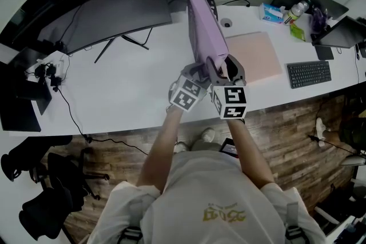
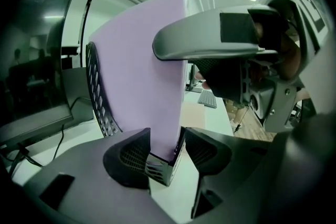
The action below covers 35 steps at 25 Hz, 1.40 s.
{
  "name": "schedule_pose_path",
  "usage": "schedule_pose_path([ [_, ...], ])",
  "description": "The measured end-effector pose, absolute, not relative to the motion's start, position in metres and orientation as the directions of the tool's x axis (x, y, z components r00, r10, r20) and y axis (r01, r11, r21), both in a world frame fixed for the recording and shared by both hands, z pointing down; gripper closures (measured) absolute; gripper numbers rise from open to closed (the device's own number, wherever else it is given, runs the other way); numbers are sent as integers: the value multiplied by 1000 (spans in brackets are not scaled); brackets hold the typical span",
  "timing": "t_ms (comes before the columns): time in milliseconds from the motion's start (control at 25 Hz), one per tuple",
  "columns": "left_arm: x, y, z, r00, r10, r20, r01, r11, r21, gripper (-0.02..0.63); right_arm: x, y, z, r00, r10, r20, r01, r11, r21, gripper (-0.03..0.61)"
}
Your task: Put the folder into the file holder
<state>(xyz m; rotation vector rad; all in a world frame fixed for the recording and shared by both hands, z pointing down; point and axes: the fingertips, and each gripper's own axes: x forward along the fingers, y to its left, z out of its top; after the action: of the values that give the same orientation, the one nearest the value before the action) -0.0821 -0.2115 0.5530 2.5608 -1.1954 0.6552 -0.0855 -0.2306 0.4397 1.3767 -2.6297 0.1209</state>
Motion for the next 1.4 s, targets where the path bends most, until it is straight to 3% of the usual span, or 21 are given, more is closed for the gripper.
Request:
schedule_pose_path([
  [480,-99,-203,512,561,-732,388,-803,-595,37,423,-75,-209,420,-539,-830,142,-840,543,-11,367],
  [720,-111,-187,476,566,-785,250,-824,-542,165,481,-55,-187,429,-512,-847,146,-859,508,-62,390],
  [920,-122,-165,448,581,-796,169,-810,-546,214,595,-43,-162,438,-528,-834,160,-842,489,-230,448],
  [1160,-143,-142,440,569,-801,186,-815,-519,256,600,-40,-146,430,-512,-848,134,-842,465,-274,566],
  [1400,-164,-129,431,528,-832,168,-842,-486,236,600,-44,-138,426,-489,-857,162,-869,463,-173,568],
])
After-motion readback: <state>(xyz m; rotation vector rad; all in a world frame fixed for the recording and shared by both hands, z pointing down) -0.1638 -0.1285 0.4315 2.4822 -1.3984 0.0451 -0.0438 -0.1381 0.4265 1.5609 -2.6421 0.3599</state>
